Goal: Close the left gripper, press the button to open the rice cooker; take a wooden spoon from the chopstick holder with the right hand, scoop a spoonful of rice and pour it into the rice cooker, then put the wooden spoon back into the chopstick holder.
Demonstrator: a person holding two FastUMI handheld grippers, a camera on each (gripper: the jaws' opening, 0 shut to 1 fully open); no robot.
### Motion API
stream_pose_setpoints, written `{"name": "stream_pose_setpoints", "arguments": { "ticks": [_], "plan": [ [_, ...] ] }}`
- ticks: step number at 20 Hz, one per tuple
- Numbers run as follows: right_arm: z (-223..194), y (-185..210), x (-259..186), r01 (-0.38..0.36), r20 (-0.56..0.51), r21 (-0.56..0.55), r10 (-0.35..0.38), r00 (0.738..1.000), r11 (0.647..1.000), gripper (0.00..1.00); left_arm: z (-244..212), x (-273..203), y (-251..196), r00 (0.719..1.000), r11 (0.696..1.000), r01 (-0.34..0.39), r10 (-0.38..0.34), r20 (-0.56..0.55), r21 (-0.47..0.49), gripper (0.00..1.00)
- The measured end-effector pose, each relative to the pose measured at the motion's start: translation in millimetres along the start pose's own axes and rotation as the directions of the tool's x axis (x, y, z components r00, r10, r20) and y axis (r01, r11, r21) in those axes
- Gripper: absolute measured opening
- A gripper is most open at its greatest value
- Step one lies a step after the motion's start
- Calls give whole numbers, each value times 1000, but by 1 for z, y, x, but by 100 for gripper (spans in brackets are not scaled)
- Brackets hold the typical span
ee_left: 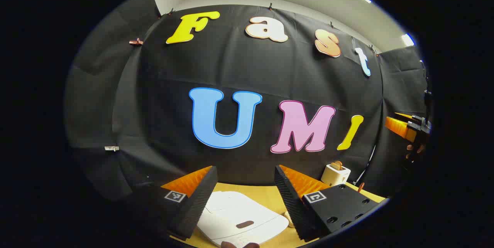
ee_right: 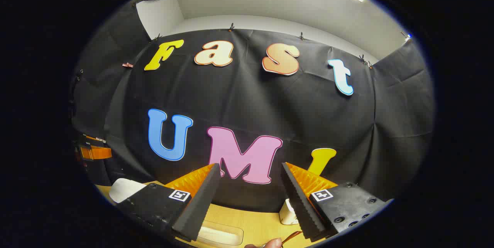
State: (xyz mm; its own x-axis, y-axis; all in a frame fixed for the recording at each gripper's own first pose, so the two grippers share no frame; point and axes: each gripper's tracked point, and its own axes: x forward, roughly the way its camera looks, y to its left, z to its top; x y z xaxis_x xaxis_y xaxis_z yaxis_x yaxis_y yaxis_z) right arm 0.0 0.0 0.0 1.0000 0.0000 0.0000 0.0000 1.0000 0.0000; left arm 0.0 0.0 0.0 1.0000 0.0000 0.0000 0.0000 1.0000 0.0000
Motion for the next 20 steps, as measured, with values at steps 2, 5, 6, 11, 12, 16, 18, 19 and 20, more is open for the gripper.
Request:
{"name": "stream_pose_setpoints", "arguments": {
  "ticks": [2, 5, 6, 11, 12, 16, 18, 19, 20],
  "plan": [
    [1, 0, 0, 1, 1, -1, -1, 1000, 1000, 98, 0, 1, 0, 1000, 1000, -1, 1, 0, 0, 95],
    [0, 0, 0, 1, 1, -5, -1, 1000, 1000, 97, 1, 1, 1, 1000, 1000, -3, 3, -1, -4, 95],
    [0, 0, 0, 1, 0, -6, -1, 1000, 1000, 97, 0, 1, 0, 1000, 1000, -3, 3, -2, -5, 95],
    [1, 0, -1, 3, 2, -1, -3, 1000, 1000, 97, 1, 2, -3, 1000, 1000, 4, -4, 0, 0, 95],
    [1, -1, 0, 3, 3, -4, -3, 1000, 1000, 97, 0, 2, -3, 1000, 1000, 5, -5, 1, 2, 95],
    [0, 0, 0, 0, 2, -6, 0, 1000, 1000, 97, 0, 2, -5, 1000, 1000, 6, -6, -2, 4, 95],
    [1, 0, 0, 0, 3, -5, 0, 1000, 1000, 97, -1, 2, -7, 1000, 1000, 9, -9, -3, 6, 95],
    [1, -1, 0, 1, 2, -5, -1, 1000, 1000, 97, 0, 2, -9, 1000, 1000, 11, -11, -4, 7, 95],
    [0, -1, 0, 1, 1, -5, -1, 1000, 1000, 97, -1, 3, -9, 1000, 1000, 12, -12, -4, 7, 95]
  ]
}}
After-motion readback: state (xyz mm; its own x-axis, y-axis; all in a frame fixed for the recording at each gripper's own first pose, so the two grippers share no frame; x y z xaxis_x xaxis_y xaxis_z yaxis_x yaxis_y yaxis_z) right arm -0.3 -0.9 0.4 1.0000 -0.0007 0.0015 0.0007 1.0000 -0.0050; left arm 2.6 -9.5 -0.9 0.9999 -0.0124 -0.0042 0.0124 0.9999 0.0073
